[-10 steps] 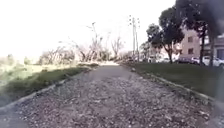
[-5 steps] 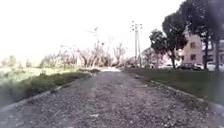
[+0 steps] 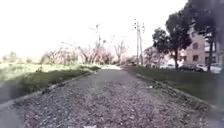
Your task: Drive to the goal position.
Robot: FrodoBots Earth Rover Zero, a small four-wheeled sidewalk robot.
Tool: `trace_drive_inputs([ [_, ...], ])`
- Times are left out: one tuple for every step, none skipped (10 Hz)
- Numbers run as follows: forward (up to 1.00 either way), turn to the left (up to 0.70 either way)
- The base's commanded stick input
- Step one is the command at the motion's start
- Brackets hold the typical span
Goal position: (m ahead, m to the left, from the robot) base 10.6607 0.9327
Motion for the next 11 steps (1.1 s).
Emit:
trace_drive_inputs([
  [0.7, 0.0],
  [0.7, 0.0],
  [0.7, 0.0],
  [0.7, 0.0],
  [0.7, 0.0],
  [0.7, 0.0],
  [0.7, 0.0],
  [0.7, 0.0],
  [0.7, 0.0],
  [0.7, 0.0],
  [0.7, 0.0],
])
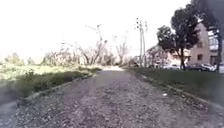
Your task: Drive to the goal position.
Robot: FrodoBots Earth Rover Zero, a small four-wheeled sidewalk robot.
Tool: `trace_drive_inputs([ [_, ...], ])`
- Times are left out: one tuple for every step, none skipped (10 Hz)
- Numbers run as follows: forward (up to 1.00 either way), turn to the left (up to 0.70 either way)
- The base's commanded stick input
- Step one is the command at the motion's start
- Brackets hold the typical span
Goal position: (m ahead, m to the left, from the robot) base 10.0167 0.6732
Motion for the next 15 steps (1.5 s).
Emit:
trace_drive_inputs([
  [0.7, 0.0],
  [0.7, 0.0],
  [0.7, 0.0],
  [0.7, 0.0],
  [0.7, 0.0],
  [0.7, 0.0],
  [0.7, 0.0],
  [0.7, 0.0],
  [0.7, 0.0],
  [0.7, 0.0],
  [0.7, 0.0],
  [0.7, 0.0],
  [0.7, 0.0],
  [0.7, 0.0],
  [0.7, 0.0],
])
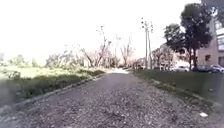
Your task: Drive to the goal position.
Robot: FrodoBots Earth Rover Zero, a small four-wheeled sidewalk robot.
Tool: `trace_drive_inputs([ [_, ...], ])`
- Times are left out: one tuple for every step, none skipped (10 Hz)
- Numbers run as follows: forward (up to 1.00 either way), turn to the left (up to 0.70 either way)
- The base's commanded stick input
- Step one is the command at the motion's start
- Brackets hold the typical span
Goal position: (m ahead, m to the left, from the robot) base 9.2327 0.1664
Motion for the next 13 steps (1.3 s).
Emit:
trace_drive_inputs([
  [0.7, 0.0],
  [0.7, 0.0],
  [0.7, 0.0],
  [0.7, 0.0],
  [0.7, 0.0],
  [0.7, 0.0],
  [0.7, 0.0],
  [0.7, 0.0],
  [0.7, 0.0],
  [0.7, 0.0],
  [0.7, 0.0],
  [0.7, 0.0],
  [0.7, 0.0],
])
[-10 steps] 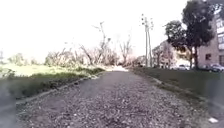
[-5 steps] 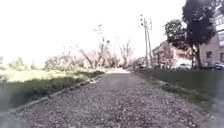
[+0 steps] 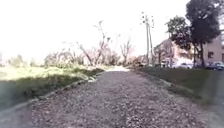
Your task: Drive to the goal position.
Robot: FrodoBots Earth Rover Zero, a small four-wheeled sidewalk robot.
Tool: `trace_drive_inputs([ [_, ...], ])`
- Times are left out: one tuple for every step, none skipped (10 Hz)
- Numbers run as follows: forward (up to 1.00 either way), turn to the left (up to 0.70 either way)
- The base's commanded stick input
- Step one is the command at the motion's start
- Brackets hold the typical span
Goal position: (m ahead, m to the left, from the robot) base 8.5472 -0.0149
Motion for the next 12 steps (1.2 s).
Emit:
trace_drive_inputs([
  [0.7, 0.0],
  [0.7, 0.0],
  [0.7, 0.0],
  [0.7, 0.0],
  [0.7, 0.0],
  [0.7, 0.0],
  [0.7, 0.0],
  [0.7, 0.0],
  [0.7, 0.0],
  [0.7, 0.0],
  [0.7, 0.0],
  [0.7, 0.0],
])
